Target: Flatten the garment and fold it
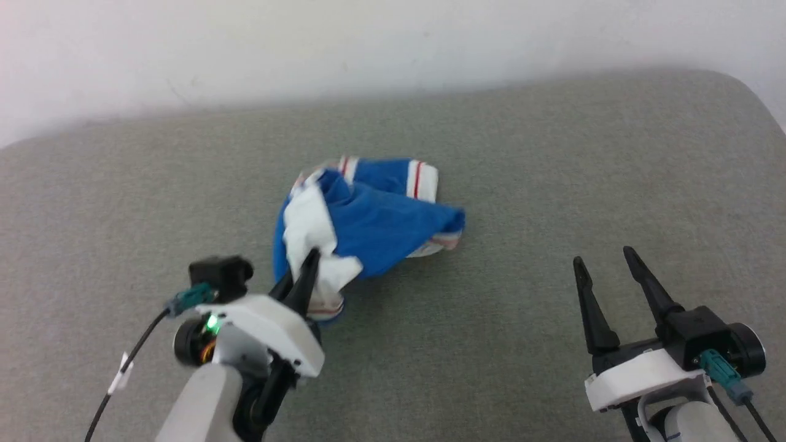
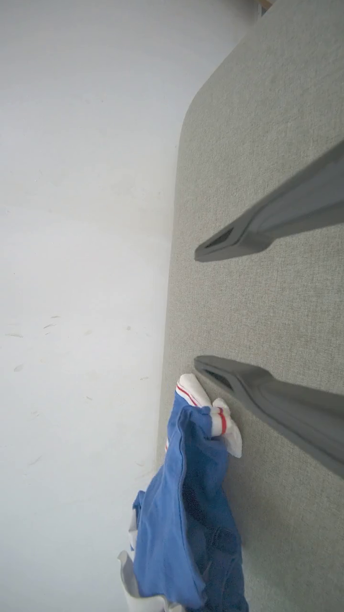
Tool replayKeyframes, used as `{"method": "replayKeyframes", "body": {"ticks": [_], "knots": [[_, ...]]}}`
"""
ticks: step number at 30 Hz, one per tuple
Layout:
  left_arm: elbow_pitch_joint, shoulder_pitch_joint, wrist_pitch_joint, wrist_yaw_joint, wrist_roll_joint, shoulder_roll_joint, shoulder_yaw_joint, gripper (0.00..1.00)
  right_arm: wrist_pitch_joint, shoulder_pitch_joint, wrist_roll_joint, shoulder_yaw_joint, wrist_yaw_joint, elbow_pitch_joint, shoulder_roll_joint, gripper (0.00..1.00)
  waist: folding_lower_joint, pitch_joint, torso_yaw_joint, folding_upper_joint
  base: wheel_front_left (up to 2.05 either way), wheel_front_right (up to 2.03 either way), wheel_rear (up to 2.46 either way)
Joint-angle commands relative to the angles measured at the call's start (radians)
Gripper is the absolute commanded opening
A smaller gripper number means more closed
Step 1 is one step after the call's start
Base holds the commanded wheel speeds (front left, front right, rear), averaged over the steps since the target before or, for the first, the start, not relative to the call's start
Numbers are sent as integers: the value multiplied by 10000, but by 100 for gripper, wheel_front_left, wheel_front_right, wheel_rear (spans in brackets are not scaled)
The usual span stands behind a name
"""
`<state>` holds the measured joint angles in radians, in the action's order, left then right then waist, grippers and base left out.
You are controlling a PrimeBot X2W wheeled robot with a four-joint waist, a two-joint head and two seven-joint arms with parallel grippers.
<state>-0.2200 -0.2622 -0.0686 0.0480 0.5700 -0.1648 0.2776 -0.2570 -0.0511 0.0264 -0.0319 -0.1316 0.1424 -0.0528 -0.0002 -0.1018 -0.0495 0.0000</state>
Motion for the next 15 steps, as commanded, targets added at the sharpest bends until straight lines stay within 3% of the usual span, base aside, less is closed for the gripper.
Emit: {"method": "replayKeyframes", "body": {"ticks": [1, 2, 3, 5, 9, 15], "knots": [[-256, 326, 84, -170, 254, 42, -237, 0, -47, 114, 13, 40, 9, 26, 26, 100, 2, 66, 243, 0, 0, 0, 0], [-481, 476, 33, -248, 457, 127, -354, 0, -47, 117, 17, 38, 9, 55, 26, 100, 2, 48, 270, 0, 0, 0, 0], [-748, 601, -53, -312, 640, 199, -443, 20, -47, 114, 17, 39, 9, 84, 26, 100, 2, 26, 303, 0, 0, 0, 0], [-1254, 697, -19, -509, 687, 212, -564, 100, -47, 86, 21, 30, 9, 133, 26, 100, 2, -1, 347, 0, 0, 0, 0], [-1878, 638, 388, -819, 538, 250, -697, 100, -47, 34, 22, 51, 9, 184, 26, 100, 2, -19, 421, 0, 0, 0, 0], [-2105, 420, 1551, -844, 328, 348, -810, 100, -47, 97, -53, 163, 9, 299, 26, 100, 2, 253, 669, 0, 0, 0, 0]]}}
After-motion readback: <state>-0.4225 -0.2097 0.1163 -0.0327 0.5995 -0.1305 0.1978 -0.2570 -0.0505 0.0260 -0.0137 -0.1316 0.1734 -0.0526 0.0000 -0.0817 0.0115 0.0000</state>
